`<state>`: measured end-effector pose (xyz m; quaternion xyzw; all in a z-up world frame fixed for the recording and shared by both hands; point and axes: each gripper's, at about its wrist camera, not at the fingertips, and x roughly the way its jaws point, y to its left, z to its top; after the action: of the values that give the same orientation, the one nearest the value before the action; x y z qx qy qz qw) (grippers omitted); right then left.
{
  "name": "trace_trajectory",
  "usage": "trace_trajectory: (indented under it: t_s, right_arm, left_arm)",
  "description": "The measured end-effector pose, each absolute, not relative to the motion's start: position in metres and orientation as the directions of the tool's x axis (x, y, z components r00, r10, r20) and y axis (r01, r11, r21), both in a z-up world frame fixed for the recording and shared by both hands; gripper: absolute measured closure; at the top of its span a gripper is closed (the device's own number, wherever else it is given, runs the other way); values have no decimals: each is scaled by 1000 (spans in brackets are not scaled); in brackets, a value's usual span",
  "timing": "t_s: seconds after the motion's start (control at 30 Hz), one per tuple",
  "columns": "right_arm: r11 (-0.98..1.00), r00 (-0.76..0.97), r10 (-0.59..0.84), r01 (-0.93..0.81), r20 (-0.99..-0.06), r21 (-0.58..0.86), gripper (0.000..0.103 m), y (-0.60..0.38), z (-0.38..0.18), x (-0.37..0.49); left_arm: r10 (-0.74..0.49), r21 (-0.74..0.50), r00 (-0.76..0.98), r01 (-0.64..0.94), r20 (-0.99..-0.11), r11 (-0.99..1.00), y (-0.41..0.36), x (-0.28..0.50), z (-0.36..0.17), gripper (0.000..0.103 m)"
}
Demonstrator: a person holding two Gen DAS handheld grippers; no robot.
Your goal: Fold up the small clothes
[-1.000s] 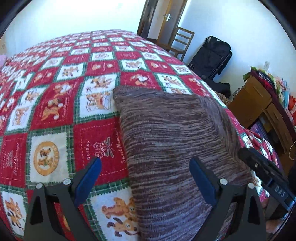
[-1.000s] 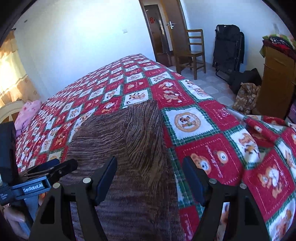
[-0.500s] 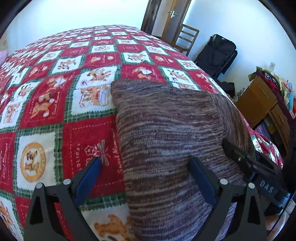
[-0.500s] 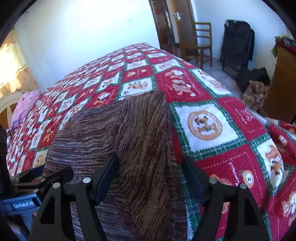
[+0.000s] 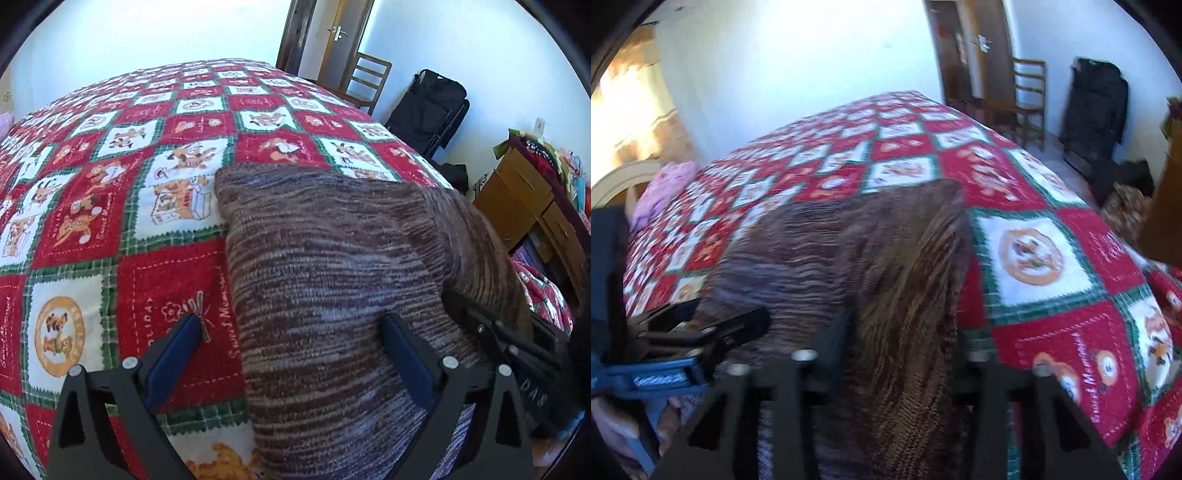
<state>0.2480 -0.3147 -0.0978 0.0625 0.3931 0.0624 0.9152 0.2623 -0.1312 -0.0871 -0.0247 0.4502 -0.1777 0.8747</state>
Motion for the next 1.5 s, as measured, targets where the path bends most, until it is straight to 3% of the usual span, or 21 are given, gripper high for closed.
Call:
trace_trajectory:
  t_s: [0.1, 0.4, 0.8, 1.17, 1.5]
  right_arm:
    - [993, 698, 121, -74, -706, 96, 72, -304, -97, 246]
    - [952, 688, 257, -60, -679, 299, 66, -331, -104, 248]
    - [942, 679, 289, -75, -675, 328, 59, -332, -105, 253]
    - [988, 699, 149, -74, -700, 137, 73, -307, -99, 250]
    - [998, 724, 57, -46, -687, 34, 74, -295, -99, 246]
  left_arm:
    - [-335, -203, 527, 293, -781, 934, -132, 264, -88, 0]
    - [-350, -211, 538, 304, -767, 929, -130, 262, -89, 1]
    - [-401, -236, 555, 346, -729, 908, -134, 255, -86, 29]
    - [-398, -223, 570, 352, -719, 909, -137, 252, -85, 40]
    - [-387, -210, 577, 351, -719, 913, -137, 252, -85, 40]
